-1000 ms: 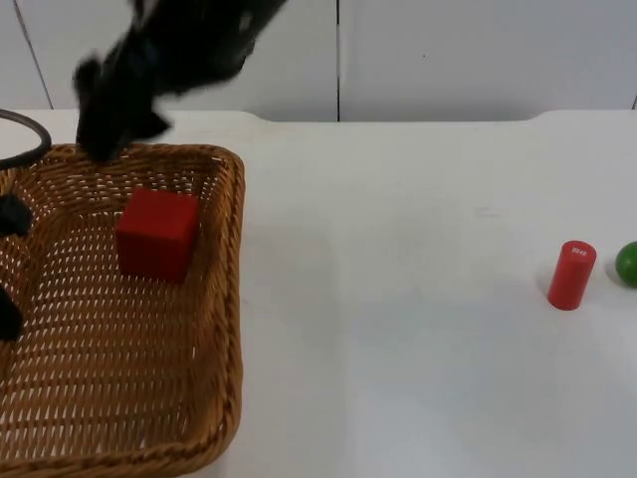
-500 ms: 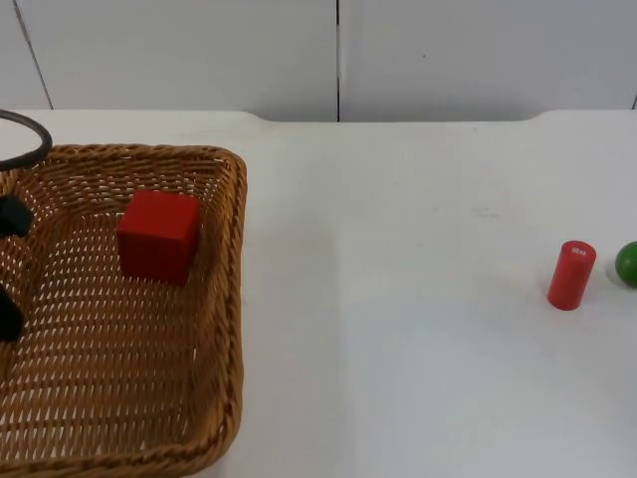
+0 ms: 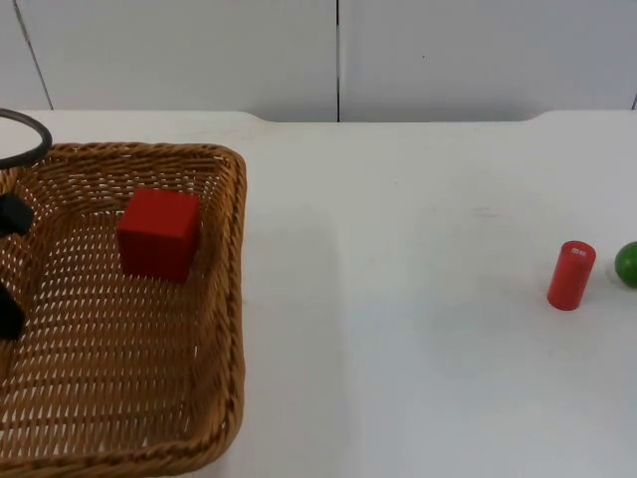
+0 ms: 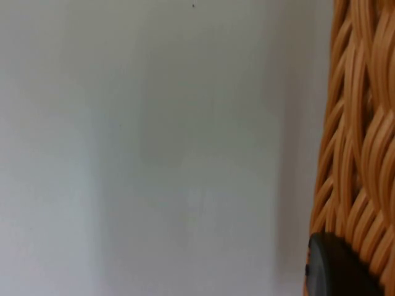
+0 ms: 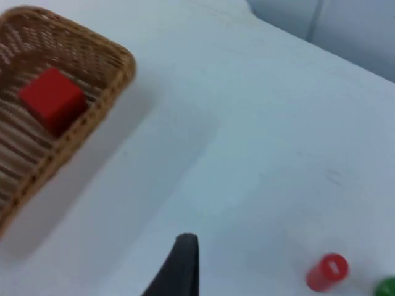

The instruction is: Pick up the basket with the left hand and place the object to the left of the red cylinder into the basket with the right hand.

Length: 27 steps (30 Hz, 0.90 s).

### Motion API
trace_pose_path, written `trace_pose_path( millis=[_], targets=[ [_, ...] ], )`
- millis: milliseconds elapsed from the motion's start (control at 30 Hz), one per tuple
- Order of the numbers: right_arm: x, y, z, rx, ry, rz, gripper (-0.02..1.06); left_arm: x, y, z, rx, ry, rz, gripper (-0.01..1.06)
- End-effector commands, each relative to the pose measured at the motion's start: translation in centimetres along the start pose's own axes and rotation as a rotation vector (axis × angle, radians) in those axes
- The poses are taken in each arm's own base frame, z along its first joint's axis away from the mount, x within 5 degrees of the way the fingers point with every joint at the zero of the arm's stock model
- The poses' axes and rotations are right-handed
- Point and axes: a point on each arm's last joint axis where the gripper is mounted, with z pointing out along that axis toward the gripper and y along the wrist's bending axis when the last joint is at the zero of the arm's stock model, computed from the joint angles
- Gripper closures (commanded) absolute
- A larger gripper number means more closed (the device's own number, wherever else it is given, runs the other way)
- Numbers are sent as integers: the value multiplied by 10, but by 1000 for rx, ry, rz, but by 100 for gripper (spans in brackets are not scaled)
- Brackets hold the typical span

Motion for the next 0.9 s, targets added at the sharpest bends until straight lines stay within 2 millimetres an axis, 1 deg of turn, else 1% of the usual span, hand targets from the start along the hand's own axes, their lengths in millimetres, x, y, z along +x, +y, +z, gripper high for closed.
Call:
trace_pose_path(
  millis=[0, 100, 267, 400, 500, 533, 633, 667, 700, 767, 833, 867],
  targets=[
    [9, -4, -10, 60, -21, 11, 17, -1, -2, -2, 23, -24, -24, 105],
    [12, -4, -15, 68, -29, 25, 17, -1, -3, -2, 26, -29, -21, 105],
    [12, -4, -15, 65, -29, 28, 17, -2, -4, -2, 42, -40, -16, 105],
    [12, -4, -15, 65, -29, 25, 17, -9, -7, -3, 53, -68, -8, 105],
    [12, -4, -15, 65, -29, 25, 17, -26, -17, 5, 55, -68, 32, 105],
    [12, -4, -15, 65, -29, 25, 17, -26, -17, 5, 55, -68, 32, 105],
    [12, -4, -15, 65, -29, 25, 17, -53, -28, 24, 61, -51, 78, 105],
    [12, -4, -15, 64, -30, 28, 17, -66, -32, 35, 64, -44, 96, 105],
    [12, -4, -15, 64, -30, 28, 17, -66, -32, 35, 64, -44, 96, 105],
    [12, -4, -15, 64, -30, 28, 17, -84, -38, 52, 70, -29, 121, 105],
    [12, -3, -14, 57, -29, 35, 17, -97, -43, 66, 75, -18, 140, 105],
    [12, -3, -14, 57, -29, 35, 17, -97, -43, 66, 75, -18, 140, 105]
  ],
)
